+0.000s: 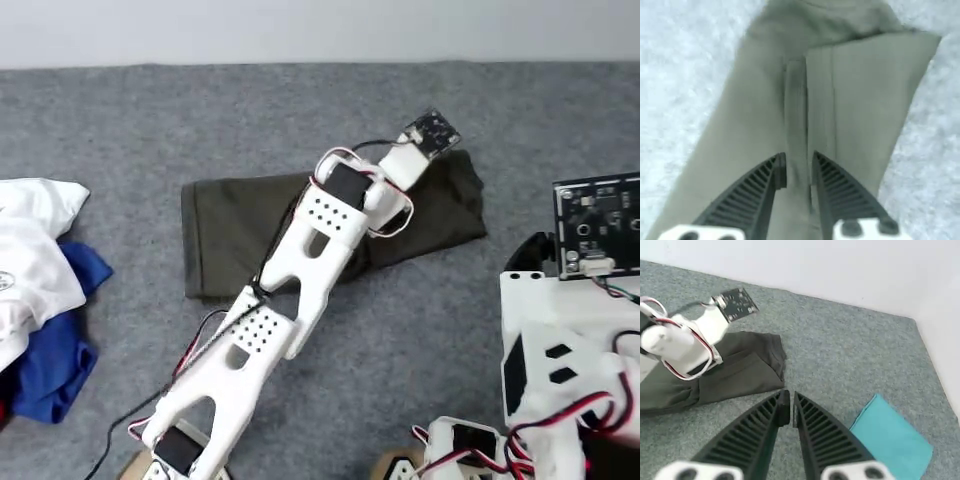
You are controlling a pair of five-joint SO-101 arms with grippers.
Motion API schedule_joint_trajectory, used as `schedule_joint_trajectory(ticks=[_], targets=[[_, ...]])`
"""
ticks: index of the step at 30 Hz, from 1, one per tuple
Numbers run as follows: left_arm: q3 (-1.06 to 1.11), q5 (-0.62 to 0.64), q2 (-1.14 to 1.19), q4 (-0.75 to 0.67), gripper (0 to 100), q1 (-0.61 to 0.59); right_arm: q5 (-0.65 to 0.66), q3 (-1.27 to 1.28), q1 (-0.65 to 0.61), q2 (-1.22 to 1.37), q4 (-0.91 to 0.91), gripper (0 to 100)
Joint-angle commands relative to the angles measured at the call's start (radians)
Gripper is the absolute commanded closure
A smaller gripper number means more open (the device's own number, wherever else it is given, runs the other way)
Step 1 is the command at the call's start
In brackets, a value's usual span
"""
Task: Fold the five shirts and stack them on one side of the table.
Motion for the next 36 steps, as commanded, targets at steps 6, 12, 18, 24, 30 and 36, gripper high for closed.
schedule_joint_trajectory(ticks=[6,12,18,24,30,36], targets=[[-0.053,0.029,-0.241,0.121,92,-0.216,-0.003,0.046,0.013,0.001,0.039,97.0],[-0.045,0.077,-0.387,0.124,98,-0.410,-0.005,0.184,0.007,0.004,0.038,96.9],[0.199,0.077,-0.565,0.126,99,-0.577,-0.005,0.330,0.005,0.008,-0.024,96.9],[0.691,0.072,-0.873,0.124,99,-0.740,-0.011,0.535,-0.094,0.042,-0.182,96.9],[1.119,0.032,-1.183,0.118,99,-0.898,-0.080,0.565,-0.268,0.257,-0.306,97.1],[1.377,-0.023,-1.370,0.092,99,-1.082,-0.169,0.423,-0.406,0.507,-0.323,97.3]])
